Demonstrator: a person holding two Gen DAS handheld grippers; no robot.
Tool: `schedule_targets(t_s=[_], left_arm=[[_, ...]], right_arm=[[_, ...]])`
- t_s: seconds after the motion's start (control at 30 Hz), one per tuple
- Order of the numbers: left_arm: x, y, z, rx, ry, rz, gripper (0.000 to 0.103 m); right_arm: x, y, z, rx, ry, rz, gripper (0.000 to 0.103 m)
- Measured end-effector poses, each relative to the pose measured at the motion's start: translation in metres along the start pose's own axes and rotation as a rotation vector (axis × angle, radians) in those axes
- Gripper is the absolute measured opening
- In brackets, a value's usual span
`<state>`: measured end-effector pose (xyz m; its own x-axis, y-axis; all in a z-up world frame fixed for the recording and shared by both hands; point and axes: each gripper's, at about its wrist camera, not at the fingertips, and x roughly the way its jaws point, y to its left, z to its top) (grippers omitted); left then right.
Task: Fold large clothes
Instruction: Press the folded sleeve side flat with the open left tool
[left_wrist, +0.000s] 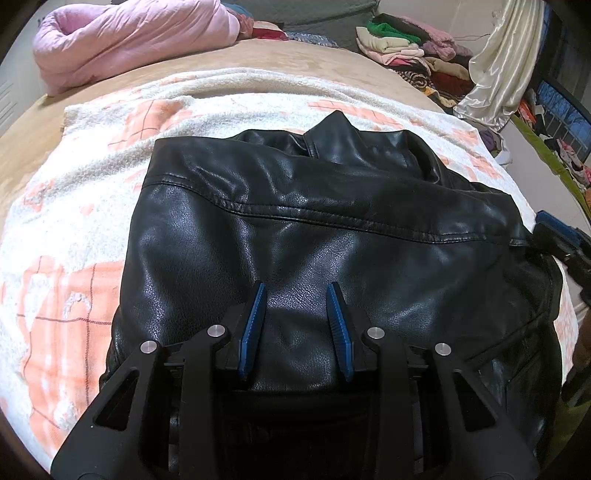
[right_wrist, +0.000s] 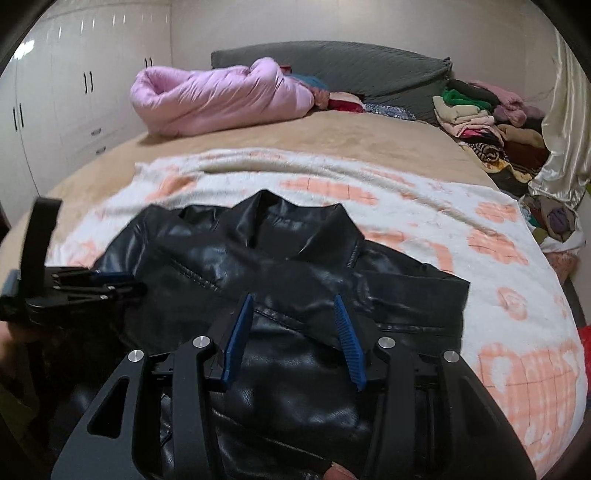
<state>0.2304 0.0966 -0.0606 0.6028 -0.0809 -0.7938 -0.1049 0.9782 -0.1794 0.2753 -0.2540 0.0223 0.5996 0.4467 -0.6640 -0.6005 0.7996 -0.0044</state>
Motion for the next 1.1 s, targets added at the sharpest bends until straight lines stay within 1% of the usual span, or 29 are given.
schedule_targets(t_s=[0.1,0.2,0.3,0.37,0.47,0.57,0.7,0.8,0.87,0.97,1.1], left_arm=[[0.000,0.000,0.000,-0.001,0.000,-0.001,0.026],[-0.001,0.000,-0.001,-0.001,0.000,-0.001,0.026],[-0.001,0.000,-0.001,-0.002,0.000,-0.002,0.026],[-0.001,0.000,-0.001,-0.003,0.000,-0.005,0.026],[0.000,0.001,0.000,-0.003,0.000,-0.008,0.026],[0.000,0.003,-0.001,-0.006,-0.006,-0.017,0.026],[-0.008,0.009,-0.002,-0.036,-0.035,-0.047,0.026],[-0.022,0.005,-0.002,-0.045,-0.057,-0.058,0.038],[-0.031,-0.002,-0.004,-0.020,-0.078,-0.041,0.047],[-0.040,-0.011,-0.009,-0.001,-0.086,-0.049,0.050],[-0.044,-0.020,-0.015,0.017,-0.066,-0.069,0.050]], right_arm=[[0.013,0.001,-0.003,-0.008,0.034,-0.027,0.052],[0.031,-0.004,-0.009,0.014,0.119,-0.049,0.052],[0.046,-0.016,-0.016,0.078,0.184,-0.018,0.051],[0.057,-0.019,-0.021,0.090,0.215,-0.007,0.050],[0.068,-0.020,-0.028,0.093,0.231,-0.002,0.050],[0.066,-0.020,-0.028,0.090,0.224,0.007,0.050],[0.042,-0.024,-0.020,0.116,0.156,0.062,0.052],[0.018,-0.024,-0.013,0.124,0.093,0.082,0.055],[0.008,-0.027,-0.010,0.128,0.070,0.090,0.056],[-0.005,-0.025,-0.010,0.109,0.048,0.101,0.059],[-0.019,-0.014,-0.010,0.071,0.040,0.118,0.059]])
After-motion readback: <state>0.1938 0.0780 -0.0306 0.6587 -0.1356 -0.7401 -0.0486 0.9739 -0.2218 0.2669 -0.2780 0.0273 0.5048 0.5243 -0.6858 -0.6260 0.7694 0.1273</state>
